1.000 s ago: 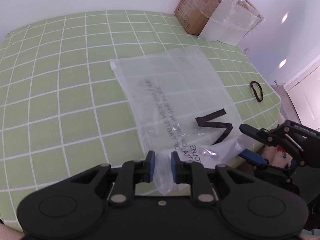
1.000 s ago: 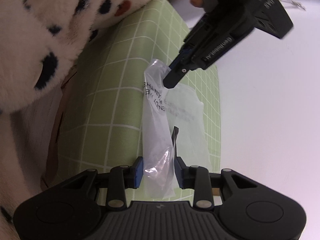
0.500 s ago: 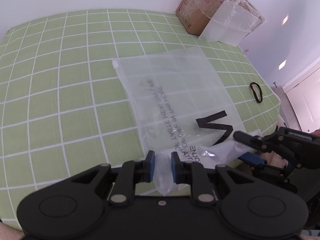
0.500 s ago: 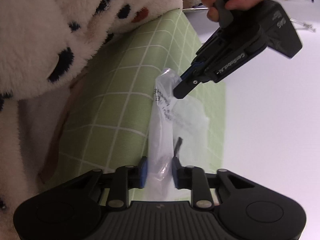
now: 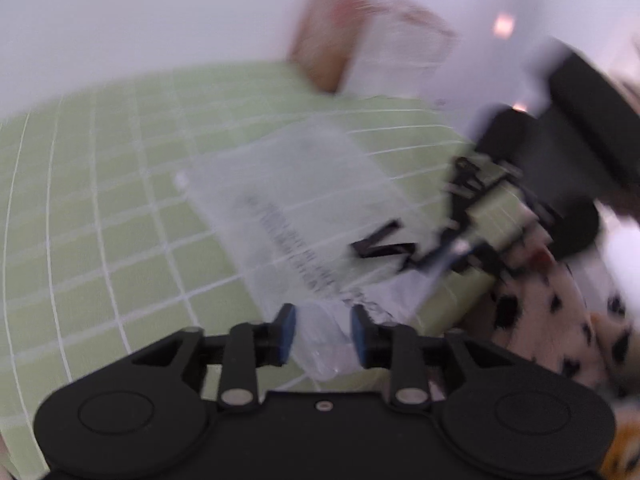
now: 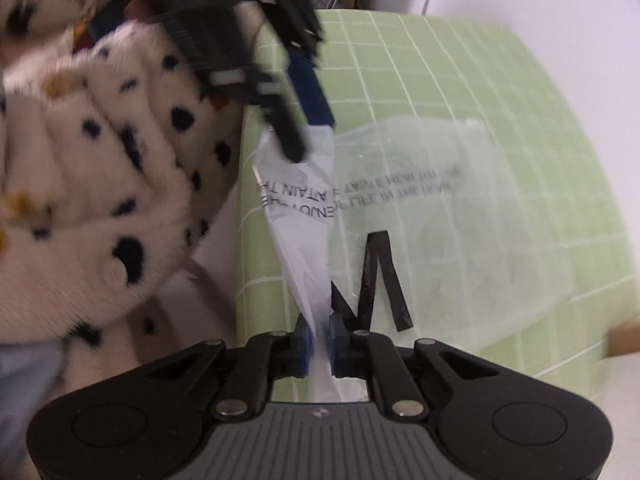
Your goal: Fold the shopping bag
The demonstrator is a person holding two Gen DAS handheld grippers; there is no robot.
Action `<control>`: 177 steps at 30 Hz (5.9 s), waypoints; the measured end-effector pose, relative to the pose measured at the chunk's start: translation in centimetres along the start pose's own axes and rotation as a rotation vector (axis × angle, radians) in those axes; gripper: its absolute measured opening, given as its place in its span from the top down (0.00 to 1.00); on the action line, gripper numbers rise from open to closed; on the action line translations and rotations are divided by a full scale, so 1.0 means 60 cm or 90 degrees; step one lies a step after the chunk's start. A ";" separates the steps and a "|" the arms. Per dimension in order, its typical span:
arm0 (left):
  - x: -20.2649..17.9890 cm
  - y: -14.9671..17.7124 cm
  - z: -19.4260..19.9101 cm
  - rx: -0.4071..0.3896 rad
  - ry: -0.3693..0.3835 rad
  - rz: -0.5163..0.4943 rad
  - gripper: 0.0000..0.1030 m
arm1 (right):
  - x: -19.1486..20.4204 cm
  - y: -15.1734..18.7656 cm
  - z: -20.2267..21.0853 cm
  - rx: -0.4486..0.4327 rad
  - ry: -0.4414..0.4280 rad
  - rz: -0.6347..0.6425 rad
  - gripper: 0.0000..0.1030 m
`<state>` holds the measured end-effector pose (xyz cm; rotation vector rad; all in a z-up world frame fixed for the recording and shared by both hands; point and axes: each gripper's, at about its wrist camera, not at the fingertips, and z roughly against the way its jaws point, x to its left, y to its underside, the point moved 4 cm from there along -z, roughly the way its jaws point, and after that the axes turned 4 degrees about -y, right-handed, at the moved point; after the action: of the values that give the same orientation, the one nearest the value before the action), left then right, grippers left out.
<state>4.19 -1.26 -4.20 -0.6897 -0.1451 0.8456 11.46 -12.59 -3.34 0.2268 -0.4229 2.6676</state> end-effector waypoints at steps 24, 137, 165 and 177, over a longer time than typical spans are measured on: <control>-0.099 0.025 -0.068 -0.023 -0.087 -0.438 0.47 | -0.048 -0.012 -0.010 0.013 -0.082 -0.059 0.90; 0.121 -0.019 -0.143 0.211 0.251 0.370 0.85 | -0.096 0.015 0.013 -0.118 0.126 -0.314 0.74; -0.084 -0.013 -0.058 -0.145 -0.110 -0.080 0.77 | -0.065 -0.001 0.005 -0.100 0.189 -0.386 0.78; -0.015 -0.021 -0.085 -0.163 -0.194 0.087 0.85 | -0.062 0.000 0.007 -0.096 0.178 -0.390 0.78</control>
<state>6.37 -5.05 -7.25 -0.8134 -0.4912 1.0725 14.86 -14.19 -3.75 -0.0596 -0.3852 2.0175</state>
